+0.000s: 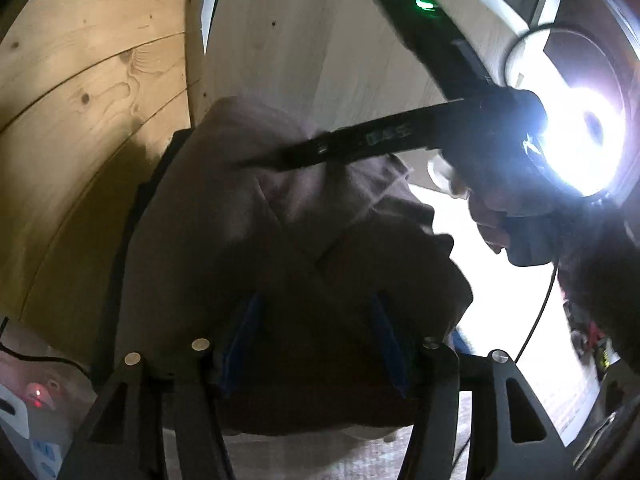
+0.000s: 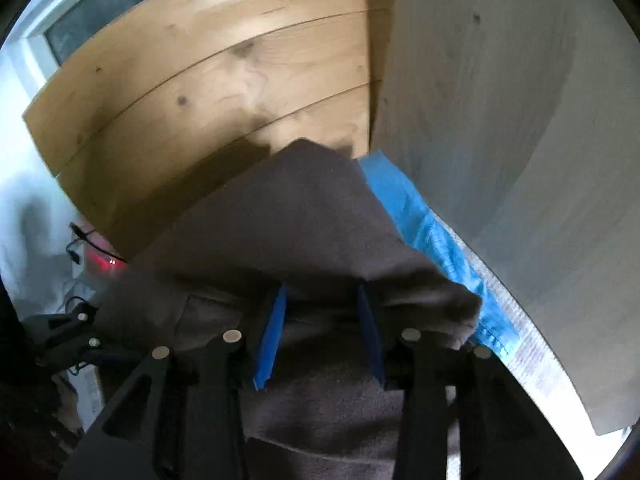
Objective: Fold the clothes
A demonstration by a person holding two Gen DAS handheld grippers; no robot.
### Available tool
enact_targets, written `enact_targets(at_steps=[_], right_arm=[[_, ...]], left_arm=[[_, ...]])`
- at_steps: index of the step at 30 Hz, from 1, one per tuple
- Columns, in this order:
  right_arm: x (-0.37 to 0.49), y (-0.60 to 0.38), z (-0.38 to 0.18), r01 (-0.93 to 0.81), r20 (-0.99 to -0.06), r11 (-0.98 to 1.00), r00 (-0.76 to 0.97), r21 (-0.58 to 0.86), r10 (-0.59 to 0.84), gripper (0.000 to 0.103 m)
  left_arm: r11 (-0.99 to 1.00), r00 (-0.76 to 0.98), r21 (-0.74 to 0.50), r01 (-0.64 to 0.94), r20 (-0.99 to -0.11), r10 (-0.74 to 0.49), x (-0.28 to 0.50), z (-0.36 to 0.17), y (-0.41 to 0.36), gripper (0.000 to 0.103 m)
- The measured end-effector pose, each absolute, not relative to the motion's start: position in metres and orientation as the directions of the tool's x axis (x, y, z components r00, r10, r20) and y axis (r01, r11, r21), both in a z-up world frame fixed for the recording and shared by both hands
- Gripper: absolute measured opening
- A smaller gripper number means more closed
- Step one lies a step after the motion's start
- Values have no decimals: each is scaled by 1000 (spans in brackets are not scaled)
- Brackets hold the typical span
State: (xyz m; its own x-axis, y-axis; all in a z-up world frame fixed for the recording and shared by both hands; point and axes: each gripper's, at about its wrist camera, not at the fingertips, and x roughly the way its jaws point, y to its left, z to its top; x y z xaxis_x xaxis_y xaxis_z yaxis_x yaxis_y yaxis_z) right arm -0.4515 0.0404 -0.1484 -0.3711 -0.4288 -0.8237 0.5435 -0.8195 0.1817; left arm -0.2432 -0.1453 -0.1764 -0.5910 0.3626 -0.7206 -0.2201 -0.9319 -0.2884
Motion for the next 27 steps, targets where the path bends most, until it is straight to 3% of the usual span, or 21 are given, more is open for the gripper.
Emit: enact_targets(at_steps=[2,4,5,6,11,15,19,27], right_arm=[[-436,60,-122,490,-793,-839,-400,239,-459,39],[-401,84,-96,441,-762,-873,-486,208,-427,64],[-382,96,-82,415,-745,-890,-530,190,-406,81],[-362,106,-76,383,-735,-907,-561,177,-381,86],[-265,155,-79,180,-731,-962,-625,206,-274,86],[-212,163,-111,30,-821,-985,-548,171,-159,86],[-171,171,-130,-17,-870,-993,-484,113,-91,86],[-97,181,-96,-9,-805,-996,-590,87,-65,86]], left_arm=[[-941,-615,-277,-194,-713,336,-235,-163,-150,58],[-953,-644,-242,-179,-704,300,-222,-150,-151,76],[-959,-658,-224,-173,-698,282,-214,-143,-152,77],[-961,-664,-221,-165,-696,275,-208,-139,-153,77],[-949,-650,-291,-124,-698,299,-177,-132,-153,77],[-949,-618,-289,-126,-725,303,-155,-124,-137,77],[-956,-611,-267,-119,-739,282,-121,-114,-117,77],[-974,-619,-222,-49,-758,204,-44,-95,-79,77]])
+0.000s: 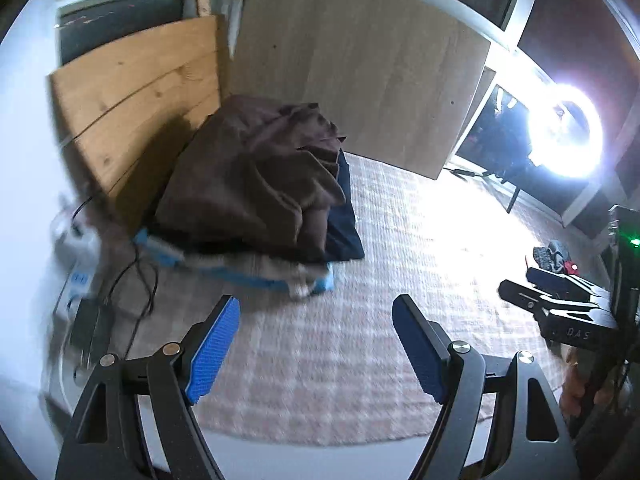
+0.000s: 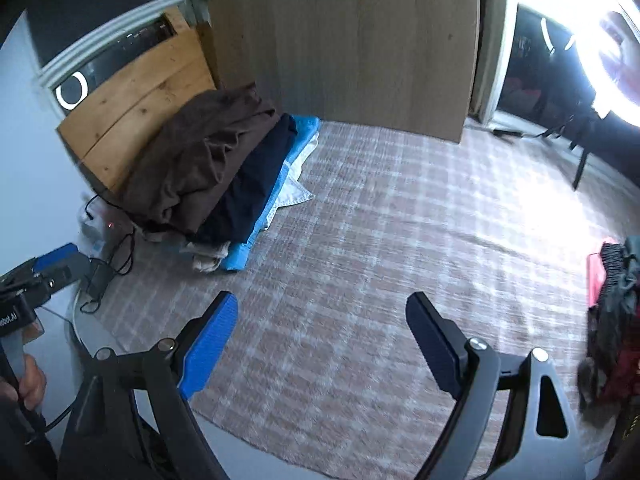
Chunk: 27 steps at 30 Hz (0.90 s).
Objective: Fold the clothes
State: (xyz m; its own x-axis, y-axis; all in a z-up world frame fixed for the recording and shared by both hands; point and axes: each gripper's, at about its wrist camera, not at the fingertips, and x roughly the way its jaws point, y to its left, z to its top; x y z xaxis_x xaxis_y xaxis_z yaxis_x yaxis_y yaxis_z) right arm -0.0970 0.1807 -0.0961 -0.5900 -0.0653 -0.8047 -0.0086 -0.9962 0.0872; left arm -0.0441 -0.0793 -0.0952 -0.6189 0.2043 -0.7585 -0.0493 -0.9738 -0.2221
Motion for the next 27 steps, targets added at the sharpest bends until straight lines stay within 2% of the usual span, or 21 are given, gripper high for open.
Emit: enact_targets(at_steps=[9,19,27], right_arm=[[-6,203,-69,48,-731,-999,-680,27,-52,86],[53,228,-62,67,-709,-998,-702,19,-61,86],[77,247,-55,35,-696,-999,-717,5,-28,86]], left_arm=[[-988,-632,-149,46,-770,87,40,-75,-34,77],[-979,-647,-198,36,-752,129,93,-62,-5,77],[-980,-654,-200,20,-743,138,104,-56,18,77]])
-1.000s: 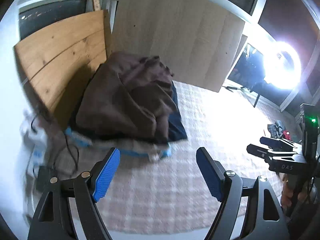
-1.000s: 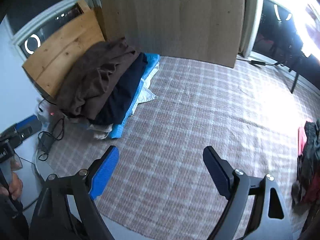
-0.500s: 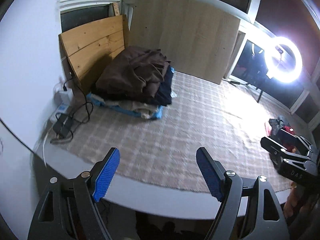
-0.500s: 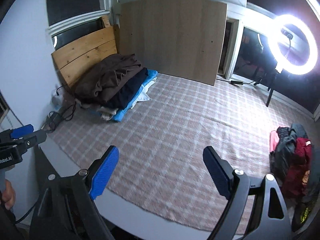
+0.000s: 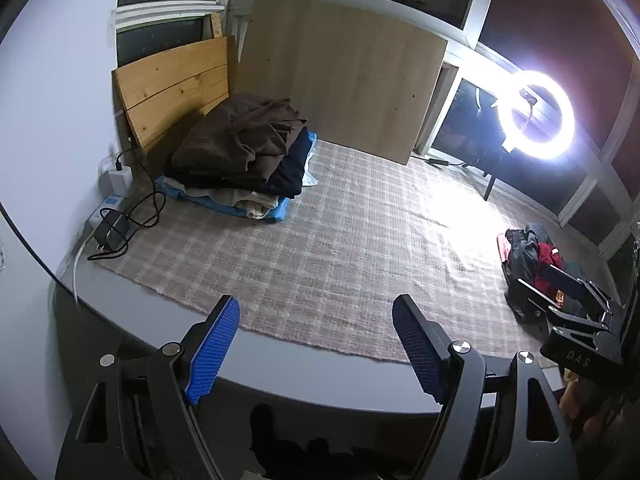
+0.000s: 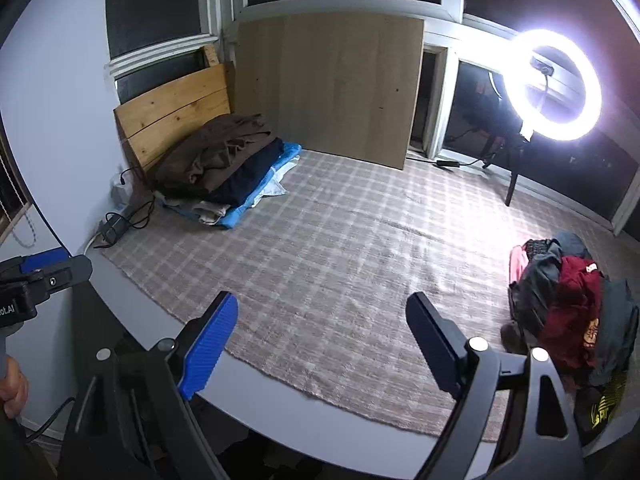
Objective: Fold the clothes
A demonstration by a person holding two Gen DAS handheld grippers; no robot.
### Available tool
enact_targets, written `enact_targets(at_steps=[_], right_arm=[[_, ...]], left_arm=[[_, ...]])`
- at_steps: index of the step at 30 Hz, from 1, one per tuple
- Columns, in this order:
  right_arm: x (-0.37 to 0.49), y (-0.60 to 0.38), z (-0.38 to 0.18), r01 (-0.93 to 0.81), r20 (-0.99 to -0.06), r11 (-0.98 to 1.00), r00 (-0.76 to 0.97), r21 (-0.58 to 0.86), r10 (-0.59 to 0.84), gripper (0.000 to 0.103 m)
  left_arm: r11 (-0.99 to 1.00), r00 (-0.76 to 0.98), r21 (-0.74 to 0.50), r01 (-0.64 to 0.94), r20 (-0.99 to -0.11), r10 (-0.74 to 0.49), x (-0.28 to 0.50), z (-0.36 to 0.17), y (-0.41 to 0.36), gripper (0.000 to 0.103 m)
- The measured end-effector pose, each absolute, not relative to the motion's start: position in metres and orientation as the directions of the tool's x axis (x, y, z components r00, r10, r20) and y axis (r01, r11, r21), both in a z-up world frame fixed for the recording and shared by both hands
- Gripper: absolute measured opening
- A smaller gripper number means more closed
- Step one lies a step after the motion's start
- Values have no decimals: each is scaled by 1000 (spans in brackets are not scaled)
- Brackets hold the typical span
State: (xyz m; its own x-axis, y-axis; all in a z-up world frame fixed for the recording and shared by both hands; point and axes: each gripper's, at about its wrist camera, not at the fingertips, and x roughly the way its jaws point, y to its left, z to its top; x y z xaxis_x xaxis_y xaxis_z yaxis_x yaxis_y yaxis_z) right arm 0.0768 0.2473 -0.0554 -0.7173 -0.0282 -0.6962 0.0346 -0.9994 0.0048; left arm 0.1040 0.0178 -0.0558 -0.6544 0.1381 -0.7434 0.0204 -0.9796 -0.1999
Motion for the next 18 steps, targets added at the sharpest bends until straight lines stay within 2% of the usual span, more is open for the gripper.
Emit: enact_targets(at_steps=[18], right_arm=[[85,254,-57,28,-697,-999,-717,-17,-8,86]], left_arm=[[-986,-676,-168,5,-727,121,112,-48,29,77]])
